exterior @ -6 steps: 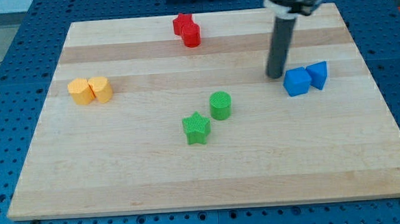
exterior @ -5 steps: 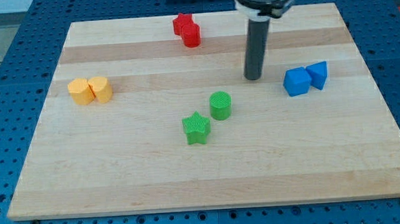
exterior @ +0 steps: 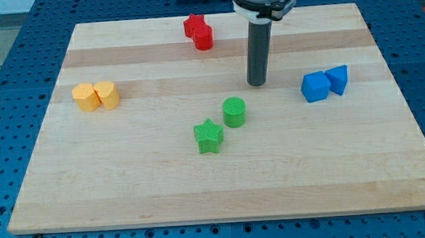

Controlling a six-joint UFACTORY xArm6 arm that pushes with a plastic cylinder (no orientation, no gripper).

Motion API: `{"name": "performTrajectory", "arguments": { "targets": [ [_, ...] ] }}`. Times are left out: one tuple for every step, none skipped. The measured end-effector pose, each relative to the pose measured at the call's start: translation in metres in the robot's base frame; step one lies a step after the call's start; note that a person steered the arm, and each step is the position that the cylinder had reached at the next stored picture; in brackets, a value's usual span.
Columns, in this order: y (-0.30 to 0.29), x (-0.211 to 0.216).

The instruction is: Slide the blue triangle towards the bottom right corner

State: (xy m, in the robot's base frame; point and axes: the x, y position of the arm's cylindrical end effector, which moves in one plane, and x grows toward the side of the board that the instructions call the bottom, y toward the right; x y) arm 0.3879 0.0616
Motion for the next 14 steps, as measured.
{"name": "performTrajectory", "arguments": {
  "targets": [
    [-0.004,0.0],
    [-0.007,0.0],
    [-0.008,0.0],
    [-0.009,0.0],
    [-0.012,0.0],
    [-0.012,0.0],
    [-0.009,0.0],
    [-0.008,-0.004],
    [-0.008,-0.009],
    [0.015,-0.021],
    [0.106,-0.027],
    [0.144,0.003],
    [0.15,0.036],
    [0.15,0.063]
  ]
}}
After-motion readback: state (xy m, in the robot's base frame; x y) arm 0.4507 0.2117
